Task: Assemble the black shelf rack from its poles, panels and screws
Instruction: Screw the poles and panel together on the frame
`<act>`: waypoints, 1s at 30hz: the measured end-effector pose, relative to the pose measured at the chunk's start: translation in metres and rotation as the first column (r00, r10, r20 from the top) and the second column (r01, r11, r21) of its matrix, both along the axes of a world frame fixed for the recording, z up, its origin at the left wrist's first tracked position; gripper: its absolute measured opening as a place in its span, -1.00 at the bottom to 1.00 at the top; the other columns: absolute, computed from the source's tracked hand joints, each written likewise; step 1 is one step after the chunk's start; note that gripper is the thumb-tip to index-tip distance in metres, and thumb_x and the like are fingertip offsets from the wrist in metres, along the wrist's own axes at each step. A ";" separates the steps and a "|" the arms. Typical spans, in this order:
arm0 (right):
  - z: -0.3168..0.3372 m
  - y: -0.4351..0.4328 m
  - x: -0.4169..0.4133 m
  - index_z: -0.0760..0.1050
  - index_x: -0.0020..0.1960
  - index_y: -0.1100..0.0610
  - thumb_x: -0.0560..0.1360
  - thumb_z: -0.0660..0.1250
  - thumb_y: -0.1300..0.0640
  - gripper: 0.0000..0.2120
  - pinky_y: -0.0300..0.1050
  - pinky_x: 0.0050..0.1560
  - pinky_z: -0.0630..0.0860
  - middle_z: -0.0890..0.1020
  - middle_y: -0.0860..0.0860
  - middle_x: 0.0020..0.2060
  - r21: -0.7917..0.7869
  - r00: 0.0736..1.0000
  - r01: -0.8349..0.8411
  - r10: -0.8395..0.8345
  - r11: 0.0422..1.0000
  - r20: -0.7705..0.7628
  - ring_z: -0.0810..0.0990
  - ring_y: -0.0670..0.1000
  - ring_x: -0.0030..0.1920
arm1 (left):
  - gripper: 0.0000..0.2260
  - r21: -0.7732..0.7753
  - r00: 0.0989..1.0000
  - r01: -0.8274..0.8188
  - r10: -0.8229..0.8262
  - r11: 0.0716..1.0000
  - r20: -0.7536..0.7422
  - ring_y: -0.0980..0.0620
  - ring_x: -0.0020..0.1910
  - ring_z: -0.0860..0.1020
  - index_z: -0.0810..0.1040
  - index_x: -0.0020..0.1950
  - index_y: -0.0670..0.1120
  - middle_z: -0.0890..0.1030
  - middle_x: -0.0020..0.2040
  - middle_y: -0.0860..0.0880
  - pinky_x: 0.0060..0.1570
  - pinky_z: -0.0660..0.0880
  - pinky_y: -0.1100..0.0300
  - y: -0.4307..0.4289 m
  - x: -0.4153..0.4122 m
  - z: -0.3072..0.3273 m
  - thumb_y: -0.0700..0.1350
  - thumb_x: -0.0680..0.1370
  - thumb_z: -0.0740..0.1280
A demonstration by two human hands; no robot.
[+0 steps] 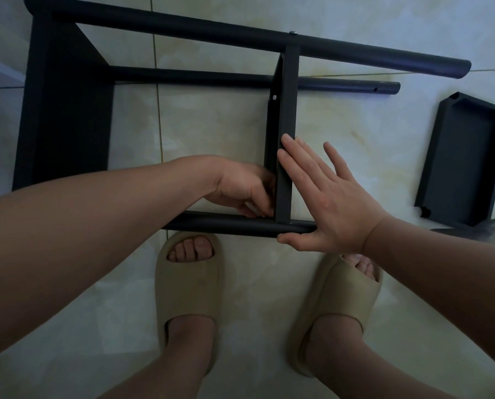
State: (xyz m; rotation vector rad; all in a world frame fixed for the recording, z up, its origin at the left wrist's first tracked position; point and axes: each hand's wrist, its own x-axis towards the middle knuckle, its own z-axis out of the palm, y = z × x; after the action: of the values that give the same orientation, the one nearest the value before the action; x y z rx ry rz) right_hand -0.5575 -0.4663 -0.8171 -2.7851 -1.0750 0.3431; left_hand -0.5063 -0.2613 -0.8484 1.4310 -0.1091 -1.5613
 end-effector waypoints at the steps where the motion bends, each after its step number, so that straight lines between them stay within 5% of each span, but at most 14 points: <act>1: 0.000 0.000 0.000 -0.01 0.65 0.25 0.45 0.15 -0.47 0.07 0.34 0.57 0.03 -0.03 0.16 0.65 -0.003 1.000 -0.001 0.001 1.000 -0.003 -0.02 0.15 0.65 | -0.82 0.001 1.000 0.000 0.000 1.000 0.004 -0.11 0.03 0.61 0.54 0.07 -0.22 0.62 -0.10 -0.11 0.35 0.44 -0.21 0.000 -0.001 0.000 -0.43 0.54 0.28; 11: 0.000 0.000 0.000 -0.02 0.65 0.25 0.45 0.14 -0.47 0.06 0.35 0.57 0.03 -0.03 0.16 0.65 0.000 1.000 -0.001 0.001 1.000 -0.007 -0.01 0.15 0.64 | -0.78 0.039 0.989 0.114 -0.109 0.993 -0.100 0.00 0.09 0.67 0.59 0.18 -0.11 0.71 0.08 -0.07 0.22 0.51 0.03 0.002 0.009 -0.003 -0.29 0.56 0.35; 30: -0.003 -0.001 0.000 -0.03 0.65 0.23 0.45 0.12 -0.49 0.07 0.33 0.58 0.02 -0.03 0.15 0.65 0.010 1.000 -0.002 0.002 1.000 0.011 -0.01 0.14 0.65 | -0.82 -0.022 1.000 -0.001 0.001 1.000 -0.012 -0.04 -0.02 0.65 0.60 0.01 -0.21 0.65 -0.09 -0.10 0.20 0.54 0.01 0.000 0.000 0.001 -0.44 0.53 0.30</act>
State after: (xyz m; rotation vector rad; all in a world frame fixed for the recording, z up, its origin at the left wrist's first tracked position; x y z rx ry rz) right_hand -0.5572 -0.4669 -0.8205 -2.7809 -1.0790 0.3226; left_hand -0.5059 -0.2615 -0.8476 1.4038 -0.1181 -1.5630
